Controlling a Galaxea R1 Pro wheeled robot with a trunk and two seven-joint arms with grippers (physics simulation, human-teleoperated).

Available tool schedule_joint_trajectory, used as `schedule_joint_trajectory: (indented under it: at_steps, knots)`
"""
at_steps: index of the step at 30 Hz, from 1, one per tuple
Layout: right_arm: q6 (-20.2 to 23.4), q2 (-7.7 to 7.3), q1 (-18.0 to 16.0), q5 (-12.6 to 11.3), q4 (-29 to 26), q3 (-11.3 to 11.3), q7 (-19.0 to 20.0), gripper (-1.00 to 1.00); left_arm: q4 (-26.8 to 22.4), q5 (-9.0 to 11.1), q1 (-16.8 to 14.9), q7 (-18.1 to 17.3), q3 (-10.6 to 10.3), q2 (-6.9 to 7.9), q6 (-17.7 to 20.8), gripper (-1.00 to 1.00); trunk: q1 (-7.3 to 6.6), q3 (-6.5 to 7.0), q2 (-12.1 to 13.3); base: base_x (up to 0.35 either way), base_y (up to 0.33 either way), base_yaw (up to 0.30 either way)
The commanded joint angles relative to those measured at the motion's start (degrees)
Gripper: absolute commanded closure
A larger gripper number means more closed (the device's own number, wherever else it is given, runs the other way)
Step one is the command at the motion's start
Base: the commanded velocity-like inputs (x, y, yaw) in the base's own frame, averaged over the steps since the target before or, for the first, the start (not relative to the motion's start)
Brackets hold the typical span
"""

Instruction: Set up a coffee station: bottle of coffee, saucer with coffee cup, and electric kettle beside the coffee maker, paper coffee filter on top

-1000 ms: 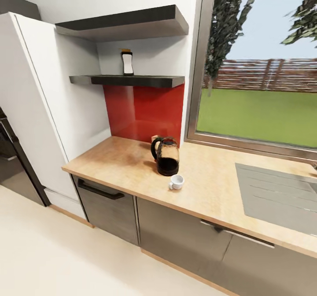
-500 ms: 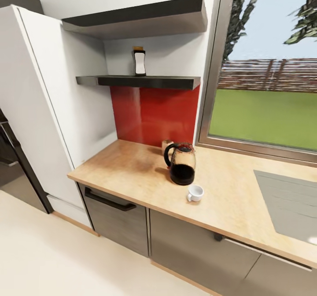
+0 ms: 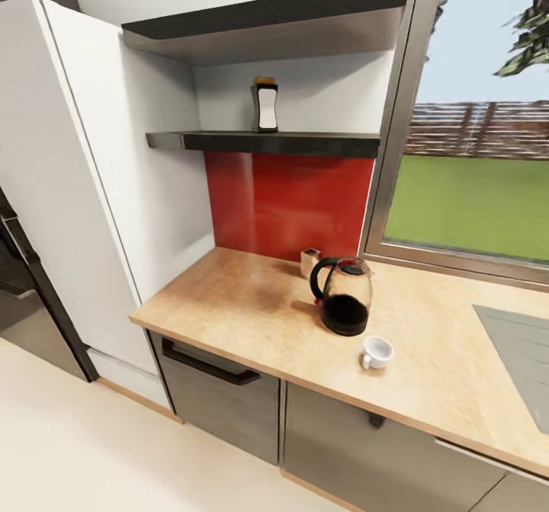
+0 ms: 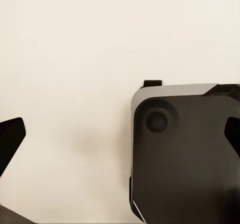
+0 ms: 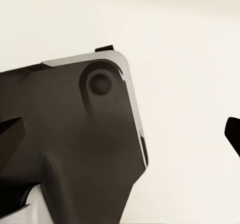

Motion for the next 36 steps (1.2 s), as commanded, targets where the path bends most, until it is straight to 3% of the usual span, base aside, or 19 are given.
schedule_joint_trajectory:
  at_steps: [1,20,31,36]
  knots:
    - [-0.1,0.01,0.0,-0.2,0.0,-0.2,0.1,-1.00,0.1,-0.6,0.0,0.3,0.2,-0.04,-0.1,-1.00,0.05,-0.11,-0.1,0.168,0.295,-0.175]
    - [0.0,0.03,0.0,-0.2,0.0,-0.1,0.2,-1.00,0.0,-0.6,0.0,0.7,0.3,-0.08,0.0,-1.00,0.05,-0.11,-0.1,0.061,0.322,-0.277]
    - [0.0,0.08,0.0,-0.1,0.0,0.0,0.2,-1.00,0.0,-0.6,0.0,0.8,0.2,-0.08,0.0,-1.00,0.05,-0.11,-0.1,-0.209,0.249,-0.285]
    - [-0.1,0.19,0.0,0.0,0.0,0.1,-0.1,-1.00,0.0,-0.6,0.0,0.8,0.2,-0.08,-0.1,-1.00,0.05,-0.11,-0.1,-0.277,0.194,-0.085]
